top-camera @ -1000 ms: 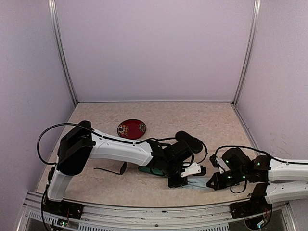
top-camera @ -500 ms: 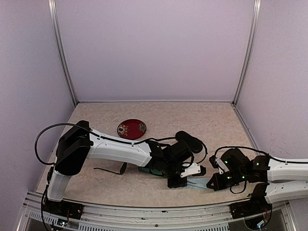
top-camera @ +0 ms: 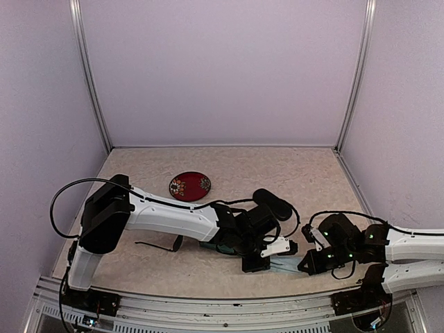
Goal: Organize the sunglasses
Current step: Fold the glasses cleaning cloth at the center of the board.
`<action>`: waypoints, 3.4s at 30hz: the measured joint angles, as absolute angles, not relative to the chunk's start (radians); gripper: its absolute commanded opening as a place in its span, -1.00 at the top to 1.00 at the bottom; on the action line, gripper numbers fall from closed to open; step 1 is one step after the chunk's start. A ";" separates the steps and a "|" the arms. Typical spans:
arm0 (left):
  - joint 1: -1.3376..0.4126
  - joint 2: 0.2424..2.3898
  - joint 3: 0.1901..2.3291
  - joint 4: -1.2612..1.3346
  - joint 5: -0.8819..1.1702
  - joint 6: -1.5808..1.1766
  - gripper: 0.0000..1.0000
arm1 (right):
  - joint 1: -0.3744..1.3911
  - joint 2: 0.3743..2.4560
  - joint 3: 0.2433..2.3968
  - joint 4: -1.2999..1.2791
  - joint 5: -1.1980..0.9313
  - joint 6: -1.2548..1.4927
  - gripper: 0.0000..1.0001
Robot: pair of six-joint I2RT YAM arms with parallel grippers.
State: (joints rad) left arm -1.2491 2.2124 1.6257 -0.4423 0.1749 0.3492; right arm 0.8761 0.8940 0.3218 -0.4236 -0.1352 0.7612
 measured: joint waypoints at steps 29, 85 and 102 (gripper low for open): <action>-1.252 2.245 1.655 -0.461 0.168 0.365 0.93 | 0.876 0.894 0.321 -0.421 -0.136 0.761 1.00; -1.271 2.248 1.678 -0.507 0.144 0.340 1.00 | 0.876 0.853 0.319 -0.433 -0.106 0.754 0.46; -1.275 2.199 1.662 -0.487 0.149 0.319 0.65 | 0.860 0.973 0.362 -0.430 0.004 0.776 0.48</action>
State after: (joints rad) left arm -1.2747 2.1990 1.6623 -0.4873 0.1493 0.3195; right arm 0.8600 0.9730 0.3622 -0.4305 0.0044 0.7757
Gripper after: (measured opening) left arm 0.120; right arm 0.274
